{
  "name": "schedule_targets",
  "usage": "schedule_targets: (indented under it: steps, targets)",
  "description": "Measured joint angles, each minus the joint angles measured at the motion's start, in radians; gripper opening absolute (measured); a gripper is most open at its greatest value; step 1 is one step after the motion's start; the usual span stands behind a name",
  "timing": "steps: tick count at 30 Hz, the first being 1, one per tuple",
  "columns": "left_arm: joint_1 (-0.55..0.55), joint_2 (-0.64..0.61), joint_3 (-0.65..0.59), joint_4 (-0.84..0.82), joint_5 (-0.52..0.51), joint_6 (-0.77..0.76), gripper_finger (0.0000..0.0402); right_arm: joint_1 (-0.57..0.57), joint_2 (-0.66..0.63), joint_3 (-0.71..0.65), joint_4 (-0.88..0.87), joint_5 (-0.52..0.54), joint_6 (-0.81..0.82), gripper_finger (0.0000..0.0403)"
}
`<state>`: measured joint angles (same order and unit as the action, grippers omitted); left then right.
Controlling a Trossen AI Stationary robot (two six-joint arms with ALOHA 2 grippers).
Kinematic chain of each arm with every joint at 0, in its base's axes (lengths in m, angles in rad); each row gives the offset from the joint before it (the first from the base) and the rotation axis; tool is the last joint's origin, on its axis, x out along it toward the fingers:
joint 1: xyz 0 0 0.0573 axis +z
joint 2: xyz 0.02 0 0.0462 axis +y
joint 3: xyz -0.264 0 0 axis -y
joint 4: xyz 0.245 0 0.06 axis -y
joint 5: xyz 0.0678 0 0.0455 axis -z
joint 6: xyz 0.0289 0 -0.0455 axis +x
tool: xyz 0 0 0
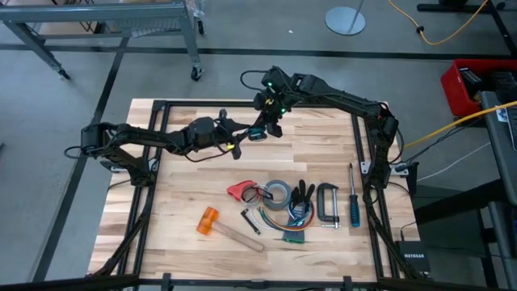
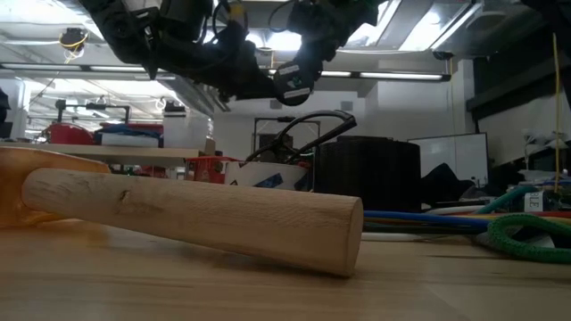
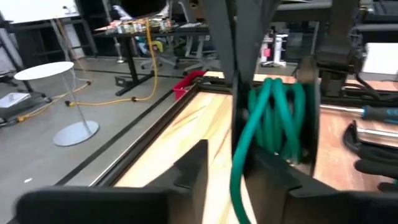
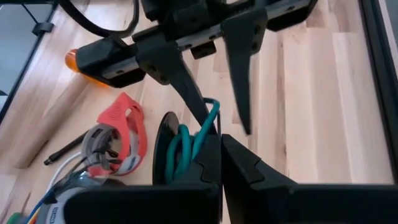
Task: Coil cords
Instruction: Coil the green cable wire on the black spool
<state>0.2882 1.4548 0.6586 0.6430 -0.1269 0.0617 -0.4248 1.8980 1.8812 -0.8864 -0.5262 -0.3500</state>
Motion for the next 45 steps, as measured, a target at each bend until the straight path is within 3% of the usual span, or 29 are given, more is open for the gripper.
schedule_targets:
  steps: [5,13,21,32,36,40,45]
  targets:
    - [0.0,0.0,0.0,-0.001,0.019,-0.002,0.0012,-0.001,0.0,0.0,0.006,-0.001,-0.001,0.0002]
    - [0.001,-0.007,0.0,-0.006,0.016,-0.007,0.0003,0.0,0.0,0.0,0.013,0.048,0.003,0.0032]
    - [0.001,-0.038,0.0,-0.02,0.015,-0.013,0.0001,0.0,0.0,0.008,0.029,0.055,0.005,0.0036]
    - [0.005,-0.054,0.002,-0.059,0.01,-0.05,0.0,-0.014,0.002,0.242,-0.021,0.111,0.005,0.0037]
    - [0.026,-0.101,0.001,-0.084,0.007,-0.086,0.0,-0.028,0.002,0.358,-0.16,0.143,0.005,0.0037]
    - [0.065,-0.211,0.002,-0.24,-0.002,-0.092,0.0,-0.056,-0.015,0.433,-0.359,0.12,0.005,0.0037]
    - [0.109,-0.381,0.002,-0.51,-0.012,-0.122,0.0,-0.095,-0.088,0.433,-0.498,-0.005,0.004,0.0037]
